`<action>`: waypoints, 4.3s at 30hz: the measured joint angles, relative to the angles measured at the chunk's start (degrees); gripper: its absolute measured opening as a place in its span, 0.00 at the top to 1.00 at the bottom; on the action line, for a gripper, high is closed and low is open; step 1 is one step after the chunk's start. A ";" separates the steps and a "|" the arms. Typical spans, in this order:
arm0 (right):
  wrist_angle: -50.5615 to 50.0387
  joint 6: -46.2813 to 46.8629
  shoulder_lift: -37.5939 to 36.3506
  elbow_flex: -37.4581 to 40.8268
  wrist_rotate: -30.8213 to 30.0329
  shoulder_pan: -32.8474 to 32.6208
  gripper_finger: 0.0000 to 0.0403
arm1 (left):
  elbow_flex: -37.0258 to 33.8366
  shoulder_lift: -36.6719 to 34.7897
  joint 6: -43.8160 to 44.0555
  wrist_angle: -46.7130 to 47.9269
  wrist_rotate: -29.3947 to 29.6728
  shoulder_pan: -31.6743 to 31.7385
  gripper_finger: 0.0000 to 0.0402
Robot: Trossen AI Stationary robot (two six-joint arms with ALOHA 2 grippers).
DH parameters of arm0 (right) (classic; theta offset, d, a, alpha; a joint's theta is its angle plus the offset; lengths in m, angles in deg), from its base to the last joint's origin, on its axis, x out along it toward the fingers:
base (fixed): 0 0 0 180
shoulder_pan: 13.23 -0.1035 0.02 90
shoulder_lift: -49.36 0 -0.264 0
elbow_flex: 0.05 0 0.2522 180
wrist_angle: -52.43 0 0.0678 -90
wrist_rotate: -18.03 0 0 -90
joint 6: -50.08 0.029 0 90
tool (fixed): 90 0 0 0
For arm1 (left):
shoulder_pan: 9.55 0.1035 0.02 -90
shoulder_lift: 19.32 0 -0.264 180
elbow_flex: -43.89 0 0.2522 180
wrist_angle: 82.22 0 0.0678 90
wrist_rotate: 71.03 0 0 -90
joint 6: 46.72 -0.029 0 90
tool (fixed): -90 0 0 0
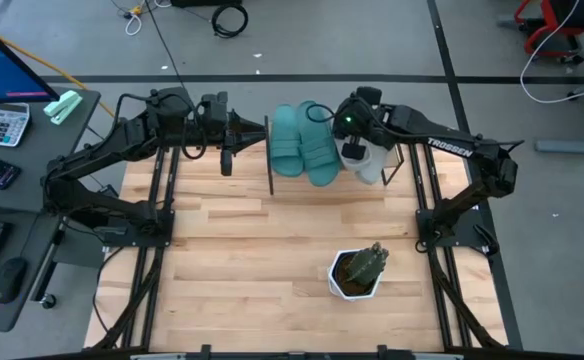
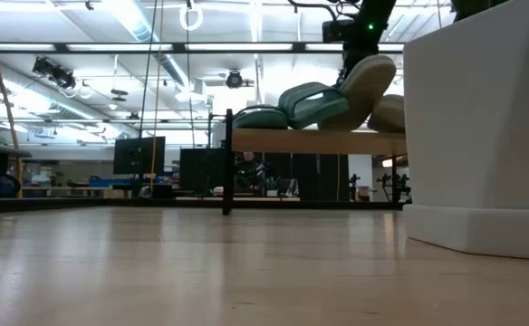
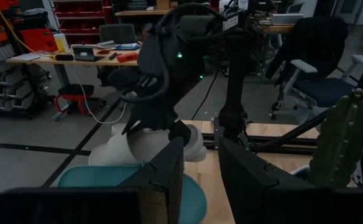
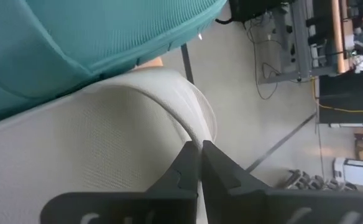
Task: Pick and place slides into the shelf
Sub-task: Adjust the slippers on the shelf
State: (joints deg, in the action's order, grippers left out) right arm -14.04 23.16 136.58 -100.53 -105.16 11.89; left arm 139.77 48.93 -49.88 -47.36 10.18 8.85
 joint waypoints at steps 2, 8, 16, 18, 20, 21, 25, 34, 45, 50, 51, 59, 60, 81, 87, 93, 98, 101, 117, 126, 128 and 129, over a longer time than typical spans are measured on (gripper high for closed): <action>-0.40 -0.03 0.00 0.00 -1.28 0.38 0.99 | -0.02 0.00 0.02 0.02 0.00 0.00 0.73; 0.03 0.03 -0.20 0.00 -3.86 -0.36 0.99 | -0.02 0.00 0.02 0.02 0.00 0.00 0.73; 5.06 -3.42 -0.26 0.00 -8.20 -3.00 0.99 | -0.01 0.00 0.59 0.28 0.00 0.01 0.73; 4.99 -3.78 -0.26 0.00 -8.23 -3.11 0.99 | 0.00 -0.01 0.59 0.28 0.00 0.01 0.73; 4.99 -3.76 -0.26 0.00 -7.44 -2.57 0.99 | -0.01 -0.01 0.59 0.28 0.00 0.00 0.73; 4.96 -3.76 -0.26 0.00 -7.47 -2.16 0.99 | 0.00 -0.01 0.59 0.28 0.00 0.00 0.73; 4.96 -3.25 -0.26 0.00 -7.39 0.53 0.99 | 0.00 0.00 0.72 0.26 0.00 0.02 0.73; 4.91 0.01 -0.26 0.00 -0.61 6.63 0.99 | -0.02 0.00 1.35 0.20 -0.02 0.00 0.73; 5.84 2.95 2.47 0.00 6.78 6.65 0.99 | -0.02 -0.01 1.49 0.15 0.00 0.00 0.73; 4.73 3.18 4.30 -0.02 7.82 6.69 0.99 | 0.00 0.00 2.22 0.15 0.00 0.02 0.73; 4.10 3.22 4.67 -0.10 7.81 6.66 0.99 | 0.00 0.00 2.45 0.17 0.00 0.00 0.73; 0.55 3.00 4.76 -0.11 4.92 7.09 0.99 | -0.01 0.00 2.56 0.20 0.00 0.00 0.73; 0.45 3.00 4.68 -0.11 4.58 7.16 0.99 | -0.02 0.00 2.56 0.20 0.00 0.00 0.73; -2.68 -1.23 4.39 -0.04 1.59 9.21 0.97 | 0.00 -0.02 2.47 0.24 0.00 0.02 0.73; -6.38 -1.60 3.40 0.00 1.90 8.46 0.88 | 0.00 0.00 2.45 0.24 0.00 0.00 0.73; -6.41 -3.36 0.38 0.00 3.56 7.67 0.77 | 0.00 0.00 2.34 0.22 0.00 0.02 0.73; -6.18 -3.78 -1.99 0.00 3.07 7.77 0.71 | -0.01 0.00 2.32 0.22 0.00 0.04 0.73; -6.12 -3.02 -3.55 0.00 3.06 8.53 0.69 | 0.00 0.00 2.32 0.22 0.00 0.04 0.73; -11.92 2.65 -4.78 0.00 13.47 12.23 0.60 | -0.02 -0.02 2.43 0.24 0.00 0.02 0.73; -7.45 1.90 -6.02 0.00 15.21 6.70 0.54 | 0.00 0.00 2.43 0.79 0.00 0.02 0.73; -6.06 0.24 -7.02 0.00 16.45 4.25 0.55 | 0.00 -0.01 2.42 0.81 0.00 0.02 0.73; -5.35 -0.77 -7.48 0.00 17.71 2.90 0.55 | 0.00 -0.01 2.40 0.81 0.00 0.02 0.73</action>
State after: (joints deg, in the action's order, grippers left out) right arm -19.39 22.39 129.11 -100.53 -87.44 14.79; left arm 139.77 48.92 -47.48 -46.55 10.18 8.87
